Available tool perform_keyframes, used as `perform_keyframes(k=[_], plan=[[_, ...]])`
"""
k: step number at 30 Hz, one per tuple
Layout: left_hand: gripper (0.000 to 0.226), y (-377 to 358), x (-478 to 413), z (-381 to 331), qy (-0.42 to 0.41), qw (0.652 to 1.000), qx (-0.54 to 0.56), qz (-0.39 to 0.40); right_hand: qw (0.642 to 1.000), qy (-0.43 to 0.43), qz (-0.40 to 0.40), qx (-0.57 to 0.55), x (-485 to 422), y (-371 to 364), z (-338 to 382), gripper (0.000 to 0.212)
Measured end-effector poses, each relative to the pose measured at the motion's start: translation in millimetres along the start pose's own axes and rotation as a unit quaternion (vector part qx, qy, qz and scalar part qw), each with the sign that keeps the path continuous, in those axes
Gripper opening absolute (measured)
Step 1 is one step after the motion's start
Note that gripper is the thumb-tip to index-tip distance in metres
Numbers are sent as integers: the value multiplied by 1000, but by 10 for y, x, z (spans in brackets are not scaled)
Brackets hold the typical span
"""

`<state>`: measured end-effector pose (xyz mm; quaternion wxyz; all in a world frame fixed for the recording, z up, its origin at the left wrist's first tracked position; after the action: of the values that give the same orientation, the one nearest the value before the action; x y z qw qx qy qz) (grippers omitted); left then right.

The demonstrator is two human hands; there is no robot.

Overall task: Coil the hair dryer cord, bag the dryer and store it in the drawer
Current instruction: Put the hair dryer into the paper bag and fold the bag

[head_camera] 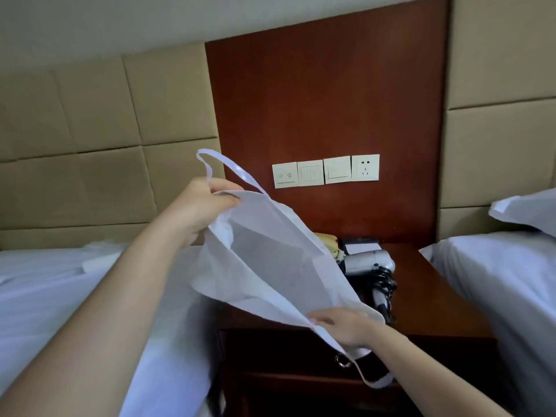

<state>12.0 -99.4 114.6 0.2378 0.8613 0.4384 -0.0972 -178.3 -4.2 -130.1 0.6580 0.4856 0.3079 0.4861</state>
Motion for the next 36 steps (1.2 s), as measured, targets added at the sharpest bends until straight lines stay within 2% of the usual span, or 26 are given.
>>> perform_keyframes(k=[4, 7, 13, 18, 22, 26, 29, 31, 33, 36], plan=[[15, 313, 97, -185, -8, 1000, 0, -17, 997, 25, -29, -60, -53, 211, 247, 42], [16, 343, 125, -153, -13, 998, -63, -21, 990, 29, -61, -122, -161, 234, 368, 45], [25, -93, 63, 281, -53, 987, -149, -25, 996, 30, -78, -37, -137, 277, 305, 48], [48, -331, -132, 478, -37, 987, -152, -31, 987, 57, -143, -52, 91, 541, 101, 43], [25, -557, -240, 577, -11, 986, -167, 18, 959, 90, -268, 11, 388, 745, -33, 27], [46, -755, -311, 611, -21, 983, -181, 38, 917, 6, -398, -9, 654, 901, -455, 25], [47, -835, -358, 603, -34, 979, -198, 25, 914, -69, -396, -58, 688, 879, -912, 7], [45, -852, -361, 589, -45, 975, -215, 7, 916, -157, -356, -102, 633, 772, -1276, 28], [45, -857, -352, 590, -56, 973, -224, 0, 900, -230, -325, -178, 574, 686, -1522, 46], [48, -848, -356, 666, -49, 977, -209, 2, 873, -269, -307, -269, 403, 606, -1615, 61]])
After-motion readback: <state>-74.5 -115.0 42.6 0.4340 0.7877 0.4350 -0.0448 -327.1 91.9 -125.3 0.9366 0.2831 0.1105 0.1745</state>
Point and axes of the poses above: each hand's wrist, its own x-axis away from the middle knuckle, its own y-axis out of the back of the hand, z = x × y, the point moved 7 cm from there along -x, towards the middle knuckle, and after that the axes turned 8 degrees about x, right-handed, at the moved point
